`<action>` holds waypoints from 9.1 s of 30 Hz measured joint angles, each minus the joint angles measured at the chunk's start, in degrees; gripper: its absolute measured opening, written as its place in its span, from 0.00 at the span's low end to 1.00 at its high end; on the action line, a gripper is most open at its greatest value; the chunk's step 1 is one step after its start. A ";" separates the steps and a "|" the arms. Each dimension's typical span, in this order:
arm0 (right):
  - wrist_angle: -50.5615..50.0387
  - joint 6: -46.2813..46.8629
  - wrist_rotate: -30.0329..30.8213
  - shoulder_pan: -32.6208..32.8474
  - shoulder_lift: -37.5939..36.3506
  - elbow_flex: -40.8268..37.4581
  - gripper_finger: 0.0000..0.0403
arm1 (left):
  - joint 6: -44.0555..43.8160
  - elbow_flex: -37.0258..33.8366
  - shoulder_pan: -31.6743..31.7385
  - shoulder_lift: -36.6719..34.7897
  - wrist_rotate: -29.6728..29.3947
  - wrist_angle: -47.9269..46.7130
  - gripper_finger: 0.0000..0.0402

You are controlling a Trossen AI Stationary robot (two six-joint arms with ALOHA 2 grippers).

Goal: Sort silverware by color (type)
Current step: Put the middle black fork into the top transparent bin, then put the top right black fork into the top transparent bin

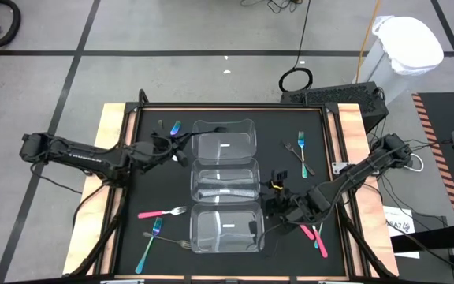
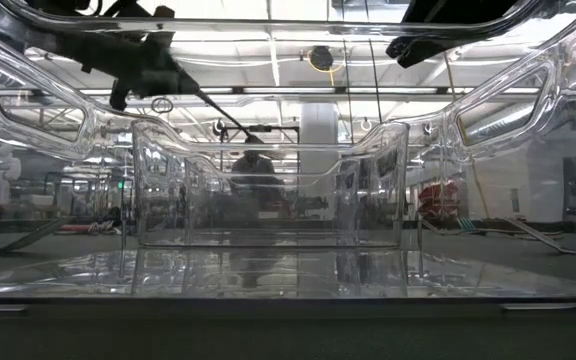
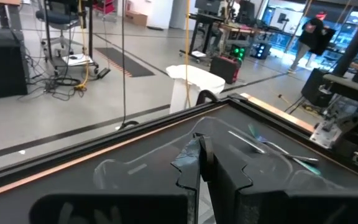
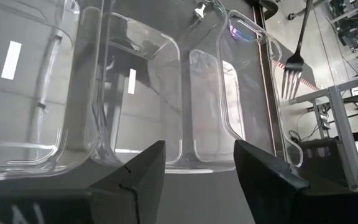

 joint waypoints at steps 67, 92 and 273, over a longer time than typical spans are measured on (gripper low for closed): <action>-0.02 -0.31 -0.04 0.00 0.00 0.00 0.46 | -7.40 3.52 5.85 23.47 7.91 14.63 0.06; -1.82 0.11 6.92 0.16 0.04 1.58 0.46 | -3.00 3.54 6.18 23.97 9.86 21.15 0.30; 92.06 -19.56 -77.26 -23.22 -18.85 -34.73 0.03 | 18.71 23.95 -13.23 40.15 41.06 21.72 0.64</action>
